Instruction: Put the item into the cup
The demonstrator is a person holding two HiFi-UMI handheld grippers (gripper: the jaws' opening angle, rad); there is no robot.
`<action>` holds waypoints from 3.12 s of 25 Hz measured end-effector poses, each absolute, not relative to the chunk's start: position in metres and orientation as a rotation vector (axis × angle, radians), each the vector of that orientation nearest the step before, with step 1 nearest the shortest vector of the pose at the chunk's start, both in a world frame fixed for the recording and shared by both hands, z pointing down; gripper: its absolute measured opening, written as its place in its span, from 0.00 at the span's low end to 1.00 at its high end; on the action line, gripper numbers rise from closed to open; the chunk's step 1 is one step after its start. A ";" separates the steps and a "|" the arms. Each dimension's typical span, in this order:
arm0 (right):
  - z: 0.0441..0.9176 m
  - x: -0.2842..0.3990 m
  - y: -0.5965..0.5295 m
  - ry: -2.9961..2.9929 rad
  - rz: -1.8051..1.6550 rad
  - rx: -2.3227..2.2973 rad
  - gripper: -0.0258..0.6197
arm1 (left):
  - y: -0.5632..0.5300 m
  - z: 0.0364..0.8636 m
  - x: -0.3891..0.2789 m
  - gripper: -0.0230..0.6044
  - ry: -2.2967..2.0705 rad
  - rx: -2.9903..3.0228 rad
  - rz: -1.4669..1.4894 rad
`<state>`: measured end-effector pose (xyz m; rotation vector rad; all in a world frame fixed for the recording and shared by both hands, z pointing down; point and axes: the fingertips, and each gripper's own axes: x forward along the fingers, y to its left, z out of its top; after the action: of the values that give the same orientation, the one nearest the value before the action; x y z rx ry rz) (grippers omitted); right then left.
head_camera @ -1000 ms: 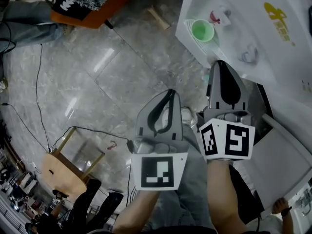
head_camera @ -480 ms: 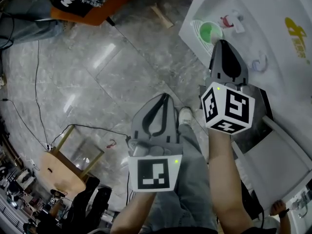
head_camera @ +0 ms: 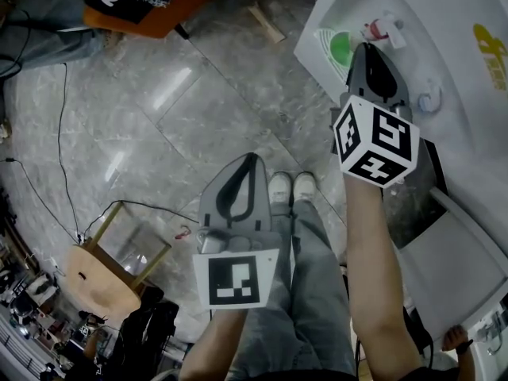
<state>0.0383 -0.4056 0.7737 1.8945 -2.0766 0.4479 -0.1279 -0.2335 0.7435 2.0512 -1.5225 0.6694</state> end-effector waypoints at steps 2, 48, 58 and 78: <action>0.772 0.036 -0.407 -2.105 0.447 1.885 0.09 | -0.233 0.744 -0.130 0.06 -1.528 2.047 0.667; 0.551 0.067 -0.212 -2.299 0.394 1.771 0.06 | -0.201 0.563 -0.023 0.06 -1.489 2.313 0.439; 0.428 0.092 -0.203 -2.365 0.379 1.867 0.06 | -0.203 0.440 0.003 0.06 -1.554 2.365 0.300; 0.264 0.087 -0.188 -2.566 0.130 1.834 0.06 | -0.186 0.283 0.000 0.06 -1.654 2.522 0.072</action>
<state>0.0870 -0.1883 0.2638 1.8340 -2.5660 0.1301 0.0002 -0.1862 0.2831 2.5222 -1.6540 0.0716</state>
